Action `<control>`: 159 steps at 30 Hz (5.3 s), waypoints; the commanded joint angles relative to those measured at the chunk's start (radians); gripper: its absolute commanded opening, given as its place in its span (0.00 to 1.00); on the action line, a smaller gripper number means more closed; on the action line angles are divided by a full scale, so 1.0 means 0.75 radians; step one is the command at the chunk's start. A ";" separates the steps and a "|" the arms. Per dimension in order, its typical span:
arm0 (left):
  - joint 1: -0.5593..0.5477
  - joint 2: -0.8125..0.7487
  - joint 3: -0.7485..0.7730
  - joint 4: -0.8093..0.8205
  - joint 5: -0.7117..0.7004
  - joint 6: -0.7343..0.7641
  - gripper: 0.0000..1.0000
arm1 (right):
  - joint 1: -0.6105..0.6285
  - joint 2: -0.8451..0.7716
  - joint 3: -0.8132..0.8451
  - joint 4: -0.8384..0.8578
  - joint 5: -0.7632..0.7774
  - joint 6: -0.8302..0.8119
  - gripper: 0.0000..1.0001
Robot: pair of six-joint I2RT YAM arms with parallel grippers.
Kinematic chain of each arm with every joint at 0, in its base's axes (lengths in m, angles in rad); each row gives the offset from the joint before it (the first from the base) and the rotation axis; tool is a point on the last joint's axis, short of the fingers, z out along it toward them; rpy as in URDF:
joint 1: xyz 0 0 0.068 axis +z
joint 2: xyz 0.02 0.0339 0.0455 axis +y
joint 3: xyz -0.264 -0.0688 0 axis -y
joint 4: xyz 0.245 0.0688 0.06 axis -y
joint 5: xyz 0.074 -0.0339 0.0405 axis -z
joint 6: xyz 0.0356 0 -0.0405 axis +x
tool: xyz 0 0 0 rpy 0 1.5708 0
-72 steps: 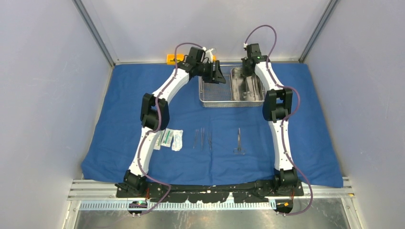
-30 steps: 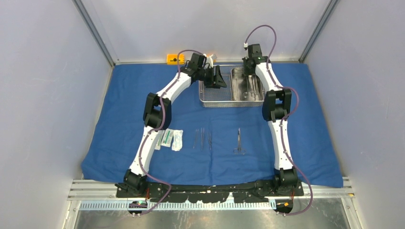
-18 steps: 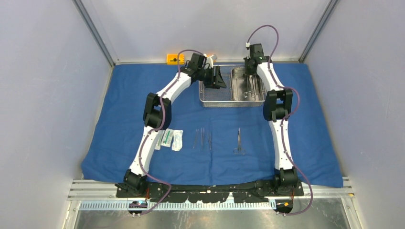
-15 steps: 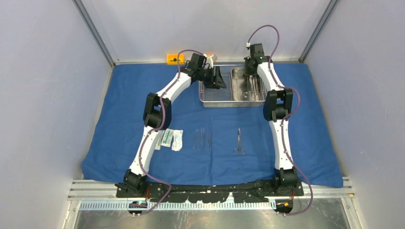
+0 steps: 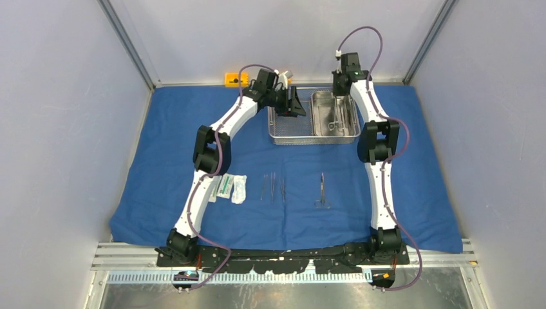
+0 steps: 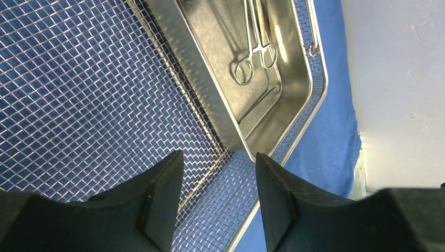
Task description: Open and lay out the surgical kit
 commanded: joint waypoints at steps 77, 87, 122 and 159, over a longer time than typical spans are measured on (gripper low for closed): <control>-0.308 0.501 0.441 0.874 -0.554 -0.019 0.29 | 0.000 -0.518 -0.442 0.127 -0.166 0.098 0.00; -0.303 0.412 0.451 0.927 -0.495 0.028 0.00 | -0.007 -0.568 -0.430 0.119 -0.176 0.080 0.04; -0.252 -0.669 -0.515 0.147 -0.083 0.328 0.00 | -0.086 -1.514 -1.537 0.713 -0.975 0.607 0.55; -0.290 -0.819 -0.825 0.220 -0.233 0.324 0.00 | 0.022 -1.321 -1.778 1.070 -1.178 0.911 0.22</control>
